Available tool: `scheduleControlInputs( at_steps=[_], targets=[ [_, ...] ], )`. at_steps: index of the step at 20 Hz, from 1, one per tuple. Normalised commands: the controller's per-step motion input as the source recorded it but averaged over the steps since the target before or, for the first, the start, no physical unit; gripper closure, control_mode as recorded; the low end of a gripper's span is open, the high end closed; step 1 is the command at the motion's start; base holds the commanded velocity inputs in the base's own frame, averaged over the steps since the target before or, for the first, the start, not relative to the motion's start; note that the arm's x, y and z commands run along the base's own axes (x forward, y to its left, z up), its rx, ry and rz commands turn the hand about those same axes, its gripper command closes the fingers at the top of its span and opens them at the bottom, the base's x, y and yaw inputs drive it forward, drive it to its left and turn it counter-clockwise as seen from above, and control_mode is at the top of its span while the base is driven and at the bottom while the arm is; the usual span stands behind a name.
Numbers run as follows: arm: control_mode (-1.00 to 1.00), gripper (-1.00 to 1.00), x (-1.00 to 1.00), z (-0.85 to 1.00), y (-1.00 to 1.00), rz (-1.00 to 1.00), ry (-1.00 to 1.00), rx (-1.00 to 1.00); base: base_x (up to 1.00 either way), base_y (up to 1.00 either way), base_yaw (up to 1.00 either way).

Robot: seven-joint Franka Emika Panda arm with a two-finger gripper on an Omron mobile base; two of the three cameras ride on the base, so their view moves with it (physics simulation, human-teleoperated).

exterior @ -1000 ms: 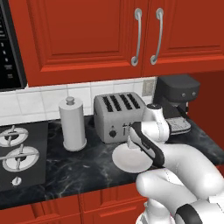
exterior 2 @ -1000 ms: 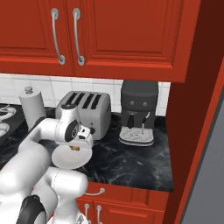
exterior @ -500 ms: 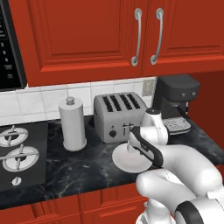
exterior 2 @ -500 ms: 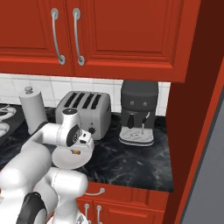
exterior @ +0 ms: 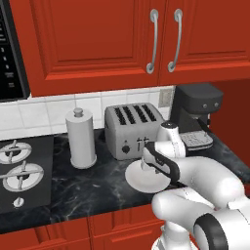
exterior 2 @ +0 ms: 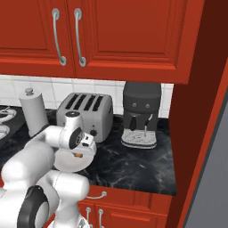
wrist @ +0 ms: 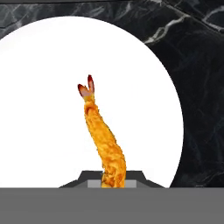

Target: Place the shrimp on the plate and place the carrot on the same plate.

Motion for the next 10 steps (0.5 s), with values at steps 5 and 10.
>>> scheduleControlInputs(
  at_steps=[5, 10],
  targets=[
    [-1.0, 1.0, 0.03, -0.28, 0.0, 0.0, 0.0, 0.0, 0.0, 0.0, 0.0],
    [-1.0, 1.0, 0.04, -0.27, 0.0, 0.0, 0.0, 0.0, 0.0, 0.0, 0.0]
  ],
)
